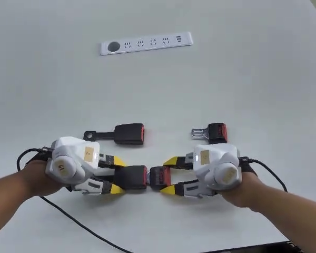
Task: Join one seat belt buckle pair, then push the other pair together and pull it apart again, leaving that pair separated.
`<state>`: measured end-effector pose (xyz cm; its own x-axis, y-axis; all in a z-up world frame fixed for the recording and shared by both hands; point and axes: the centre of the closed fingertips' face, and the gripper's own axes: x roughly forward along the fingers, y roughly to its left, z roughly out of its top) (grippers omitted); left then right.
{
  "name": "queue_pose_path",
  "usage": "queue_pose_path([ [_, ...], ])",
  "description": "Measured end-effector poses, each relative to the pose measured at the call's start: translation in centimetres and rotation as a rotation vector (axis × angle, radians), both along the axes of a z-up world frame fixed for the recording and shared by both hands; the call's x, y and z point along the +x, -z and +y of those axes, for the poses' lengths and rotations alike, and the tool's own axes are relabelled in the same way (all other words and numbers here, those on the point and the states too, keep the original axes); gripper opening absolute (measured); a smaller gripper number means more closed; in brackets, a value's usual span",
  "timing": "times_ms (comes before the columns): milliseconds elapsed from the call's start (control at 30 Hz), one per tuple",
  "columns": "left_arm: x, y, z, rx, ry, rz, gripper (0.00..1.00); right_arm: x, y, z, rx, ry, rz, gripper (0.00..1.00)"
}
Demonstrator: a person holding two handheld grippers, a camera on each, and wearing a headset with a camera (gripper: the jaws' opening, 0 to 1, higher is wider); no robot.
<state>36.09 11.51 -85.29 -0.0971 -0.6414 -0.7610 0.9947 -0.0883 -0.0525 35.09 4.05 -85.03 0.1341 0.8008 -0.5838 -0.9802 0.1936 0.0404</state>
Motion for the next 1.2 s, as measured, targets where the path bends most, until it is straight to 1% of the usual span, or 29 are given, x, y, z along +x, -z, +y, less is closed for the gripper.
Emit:
queue_pose_path([
  [167,0.0,0.0,0.0,-0.004,0.005,0.001,0.31,0.0,0.0,0.0,0.010,0.008,0.002,0.30],
  [233,0.0,0.0,0.0,-0.004,0.005,-0.004,0.31,0.0,0.0,0.0,0.017,0.014,0.001,0.30],
  [300,0.0,0.0,0.0,-0.005,0.000,-0.005,0.31,0.0,-0.1,0.0,0.027,0.029,0.013,0.30],
  [333,0.0,0.0,-0.1,-0.007,-0.004,-0.011,0.31,-0.1,0.0,0.1,0.024,0.028,0.001,0.30],
  [367,0.0,0.0,-0.1,-0.008,-0.012,-0.009,0.31,-0.1,-0.1,0.1,0.026,0.033,0.008,0.30],
  [433,-0.1,0.0,-0.1,-0.010,-0.015,-0.011,0.32,0.0,-0.1,0.1,0.016,0.020,-0.008,0.31],
  [500,0.0,-0.1,-0.2,0.002,-0.014,-0.014,0.32,-0.1,-0.1,0.2,0.019,0.029,-0.001,0.31],
  [533,-0.1,-0.1,-0.3,0.008,-0.004,-0.025,0.32,-0.1,-0.1,0.2,0.017,0.031,-0.004,0.31],
  [600,0.0,-0.1,-0.2,0.009,-0.013,-0.021,0.33,0.0,-0.1,0.2,0.016,0.038,0.009,0.32],
  [633,0.0,-0.1,-0.3,0.010,-0.014,-0.023,0.33,-0.1,-0.1,0.2,0.000,0.025,-0.014,0.33],
  [733,-0.1,-0.1,-0.4,0.036,-0.005,-0.028,0.33,-0.1,-0.1,0.3,-0.016,0.033,-0.005,0.34],
  [833,-0.1,-0.1,-0.4,0.066,-0.008,-0.026,0.34,-0.1,-0.1,0.2,-0.046,0.046,-0.022,0.35],
  [867,-0.1,-0.1,-0.4,0.075,-0.011,-0.026,0.34,0.1,-0.2,0.1,-0.049,0.063,-0.023,0.37],
  [900,-0.3,-0.1,-0.5,0.080,-0.009,-0.022,0.36,0.2,-0.3,0.1,-0.048,0.082,-0.019,0.42],
  [933,-0.4,-0.1,-0.6,0.082,-0.010,-0.020,0.38,0.2,-0.7,0.2,-0.020,0.117,0.014,0.49],
  [967,-0.5,-0.2,-0.5,0.090,-0.019,-0.019,0.41,0.2,-0.9,0.2,-0.004,0.131,0.028,0.58],
  [1000,-0.5,-0.3,-0.6,0.089,-0.018,-0.025,0.44,0.5,-1.2,-0.1,-0.006,0.147,0.016,0.63],
  [1067,-0.6,-0.8,-0.7,0.080,-0.034,-0.021,0.52,0.6,-1.5,-0.6,-0.004,0.161,0.001,0.67],
  [1100,-0.5,-1.1,-0.9,0.062,-0.044,-0.024,0.54,0.6,-1.6,-0.8,-0.002,0.167,0.009,0.68],
  [1133,-0.4,-1.2,-0.9,0.067,-0.064,-0.018,0.58,0.6,-1.7,-1.1,0.003,0.180,0.017,0.69],
  [1167,-0.1,-1.3,-0.6,0.090,-0.101,-0.010,0.61,0.6,-1.7,-1.3,0.002,0.182,0.012,0.71],
  [1200,0.0,-1.6,-0.8,0.074,-0.104,-0.020,0.63,0.6,-1.9,-1.5,0.002,0.186,0.005,0.71],
])
